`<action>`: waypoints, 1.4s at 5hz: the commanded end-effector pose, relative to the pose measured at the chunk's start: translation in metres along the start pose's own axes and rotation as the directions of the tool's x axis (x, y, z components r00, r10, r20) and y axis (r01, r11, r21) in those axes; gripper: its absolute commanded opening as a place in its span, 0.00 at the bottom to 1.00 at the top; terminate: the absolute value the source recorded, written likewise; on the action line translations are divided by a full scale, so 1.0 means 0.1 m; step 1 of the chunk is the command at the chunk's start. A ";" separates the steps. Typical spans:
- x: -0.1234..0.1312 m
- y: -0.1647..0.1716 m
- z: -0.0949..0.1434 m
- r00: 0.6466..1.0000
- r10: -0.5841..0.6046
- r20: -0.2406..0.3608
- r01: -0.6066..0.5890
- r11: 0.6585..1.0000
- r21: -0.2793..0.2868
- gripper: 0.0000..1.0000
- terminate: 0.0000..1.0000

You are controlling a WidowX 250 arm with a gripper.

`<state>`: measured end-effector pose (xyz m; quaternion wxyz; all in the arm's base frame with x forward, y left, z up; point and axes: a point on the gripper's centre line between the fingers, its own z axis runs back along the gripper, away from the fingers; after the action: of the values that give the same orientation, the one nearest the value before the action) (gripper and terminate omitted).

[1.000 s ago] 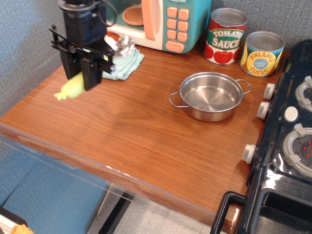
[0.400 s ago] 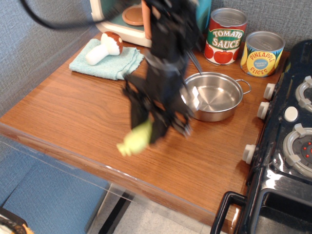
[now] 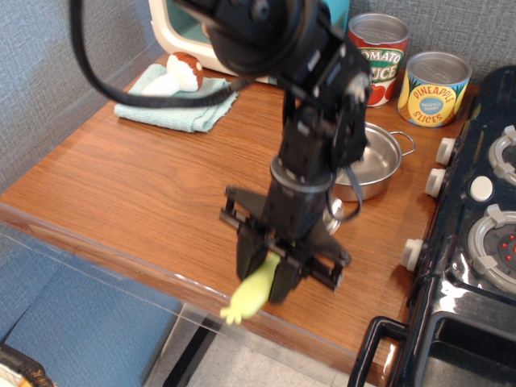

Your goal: Move the spoon toward the right lower corner of table.

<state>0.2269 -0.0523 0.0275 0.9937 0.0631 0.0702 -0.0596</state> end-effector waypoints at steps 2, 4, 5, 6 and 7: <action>0.28 -0.16 0.03 1.000 0.015 -0.006 -0.015 0.998 -0.055 0.00 0.00; 0.43 -0.20 0.22 0.999 0.002 0.045 0.001 0.998 -0.063 0.00 0.00; 0.49 -0.20 0.26 0.999 0.000 0.045 0.003 0.997 -0.071 0.00 0.00; 0.48 -0.14 0.16 1.000 0.000 0.010 0.000 0.998 -0.064 1.00 0.00; 0.44 -0.14 0.13 1.000 -0.014 0.005 0.014 0.998 -0.053 1.00 0.00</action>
<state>0.2709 -0.0710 0.0174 0.9928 0.0385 0.0910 -0.0680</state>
